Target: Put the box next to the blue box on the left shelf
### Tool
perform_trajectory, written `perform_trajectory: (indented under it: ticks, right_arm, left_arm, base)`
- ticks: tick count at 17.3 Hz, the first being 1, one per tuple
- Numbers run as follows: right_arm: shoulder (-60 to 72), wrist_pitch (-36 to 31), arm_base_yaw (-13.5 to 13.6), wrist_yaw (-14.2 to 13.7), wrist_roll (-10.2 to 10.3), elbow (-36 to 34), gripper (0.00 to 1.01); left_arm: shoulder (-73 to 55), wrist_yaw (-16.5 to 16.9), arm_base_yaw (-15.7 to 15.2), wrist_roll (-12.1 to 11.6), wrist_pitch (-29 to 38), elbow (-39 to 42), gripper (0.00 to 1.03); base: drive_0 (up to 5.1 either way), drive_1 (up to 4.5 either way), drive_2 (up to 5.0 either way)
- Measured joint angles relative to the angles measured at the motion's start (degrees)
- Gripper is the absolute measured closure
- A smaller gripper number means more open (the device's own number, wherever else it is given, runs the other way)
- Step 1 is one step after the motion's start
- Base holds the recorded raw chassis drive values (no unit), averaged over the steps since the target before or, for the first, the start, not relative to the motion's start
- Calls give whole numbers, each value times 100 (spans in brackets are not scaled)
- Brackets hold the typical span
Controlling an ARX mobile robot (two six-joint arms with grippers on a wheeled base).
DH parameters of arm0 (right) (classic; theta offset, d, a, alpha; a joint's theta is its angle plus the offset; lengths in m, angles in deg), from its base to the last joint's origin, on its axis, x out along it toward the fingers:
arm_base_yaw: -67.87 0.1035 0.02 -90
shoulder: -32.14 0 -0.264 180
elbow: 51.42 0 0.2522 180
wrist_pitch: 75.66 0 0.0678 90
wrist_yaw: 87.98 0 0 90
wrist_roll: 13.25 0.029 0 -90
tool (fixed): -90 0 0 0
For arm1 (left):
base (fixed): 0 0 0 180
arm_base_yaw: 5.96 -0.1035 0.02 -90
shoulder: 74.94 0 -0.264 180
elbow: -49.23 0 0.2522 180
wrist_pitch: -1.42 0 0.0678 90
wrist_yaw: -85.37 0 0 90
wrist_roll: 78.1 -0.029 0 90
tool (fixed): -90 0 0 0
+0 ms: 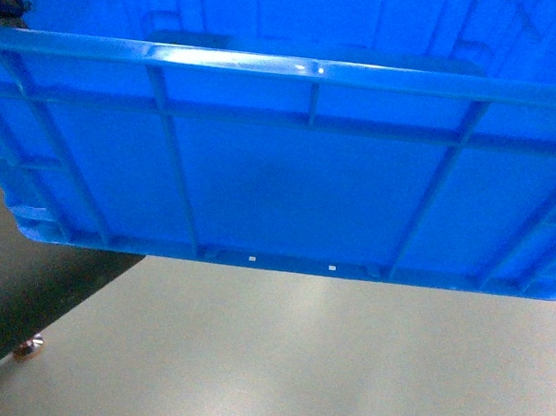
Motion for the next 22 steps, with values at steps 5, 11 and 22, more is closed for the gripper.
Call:
perform_trajectory:
  ticks: [5, 11, 22]
  right_arm:
    - [0, 2, 0, -2, 0, 0, 95]
    - [0, -4, 0, -2, 0, 0, 95]
    - [-4, -35, 0, 0, 2, -2, 95]
  left_arm:
    - [0, 0, 0, 0, -7, 0, 96]
    - [0, 0, 0, 0, 0, 0, 96]
    - [52, -4, 0, -20, 20, 0, 96]
  base:
    - [-171, -171, -171]
    - [-152, -152, -152]
    - [-143, -66, -221]
